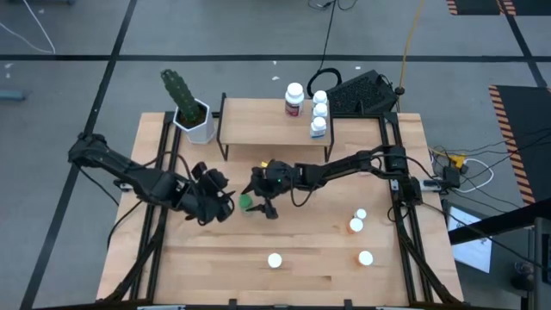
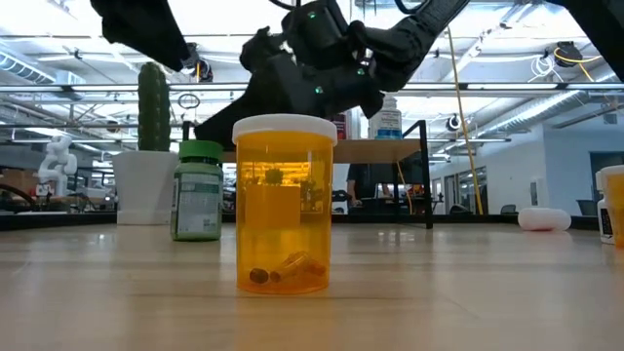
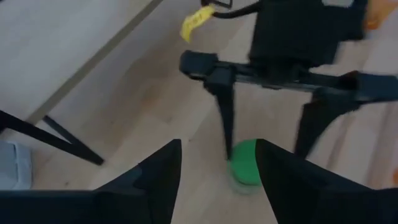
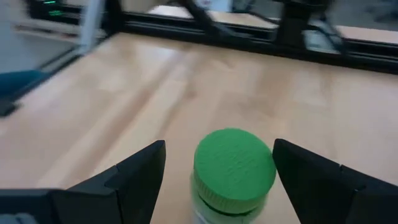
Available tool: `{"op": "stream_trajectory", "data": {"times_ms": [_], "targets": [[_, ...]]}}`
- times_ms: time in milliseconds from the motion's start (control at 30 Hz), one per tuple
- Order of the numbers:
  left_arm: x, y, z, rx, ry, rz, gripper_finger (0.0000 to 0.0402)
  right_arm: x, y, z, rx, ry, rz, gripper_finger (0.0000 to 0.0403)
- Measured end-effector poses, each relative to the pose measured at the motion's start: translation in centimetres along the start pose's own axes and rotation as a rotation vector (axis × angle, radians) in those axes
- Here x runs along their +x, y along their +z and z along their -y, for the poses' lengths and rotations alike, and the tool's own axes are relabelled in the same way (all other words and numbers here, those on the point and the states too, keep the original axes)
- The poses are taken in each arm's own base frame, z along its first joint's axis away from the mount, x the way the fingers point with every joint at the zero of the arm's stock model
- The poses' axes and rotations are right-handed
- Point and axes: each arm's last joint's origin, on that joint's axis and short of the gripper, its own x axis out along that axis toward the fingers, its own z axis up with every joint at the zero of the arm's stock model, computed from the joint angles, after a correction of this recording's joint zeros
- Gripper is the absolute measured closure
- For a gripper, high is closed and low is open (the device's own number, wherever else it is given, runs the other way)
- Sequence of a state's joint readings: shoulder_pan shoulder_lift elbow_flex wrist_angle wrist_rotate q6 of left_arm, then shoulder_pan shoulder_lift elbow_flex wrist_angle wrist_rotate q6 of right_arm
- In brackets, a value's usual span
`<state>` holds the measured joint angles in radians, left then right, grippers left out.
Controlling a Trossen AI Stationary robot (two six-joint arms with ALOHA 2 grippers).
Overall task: Pick and place medicine bottles onto shelf by color
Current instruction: Put the green pill bottle on the shelf
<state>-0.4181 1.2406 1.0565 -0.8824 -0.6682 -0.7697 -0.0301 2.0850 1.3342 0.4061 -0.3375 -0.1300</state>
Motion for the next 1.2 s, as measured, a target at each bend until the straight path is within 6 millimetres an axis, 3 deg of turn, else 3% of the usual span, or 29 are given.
{"op": "stream_trajectory", "data": {"times_ms": [133, 500, 733, 1000, 1200], "targets": [[-0.2, -0.2, 0.2, 0.005, 0.019, 0.027, 0.0198, 0.5, -0.4, -0.2, 0.0, -0.086, -0.012, 0.0108], [-0.6, -0.4, 0.5, -0.004, 0.023, 0.052, 0.0198, 0.7, -0.4, -0.7, -0.041, -0.072, -0.004, 0.0108], [-0.6, -0.4, 0.5, -0.004, 0.031, 0.064, 0.0201, 0.7, -0.4, -0.8, -0.118, 0.061, 0.03, 0.0108], [-0.6, -0.3, 0.4, -0.003, 0.056, 0.09, 0.0201, 1.2, 0.4, 0.9, -0.136, 0.146, 0.08, 0.0108], [-0.6, -0.4, 0.4, -0.003, 0.057, 0.089, 0.0201, 2.7, -1.0, 1.2, -0.108, 0.234, 0.037, 0.0108]]}}
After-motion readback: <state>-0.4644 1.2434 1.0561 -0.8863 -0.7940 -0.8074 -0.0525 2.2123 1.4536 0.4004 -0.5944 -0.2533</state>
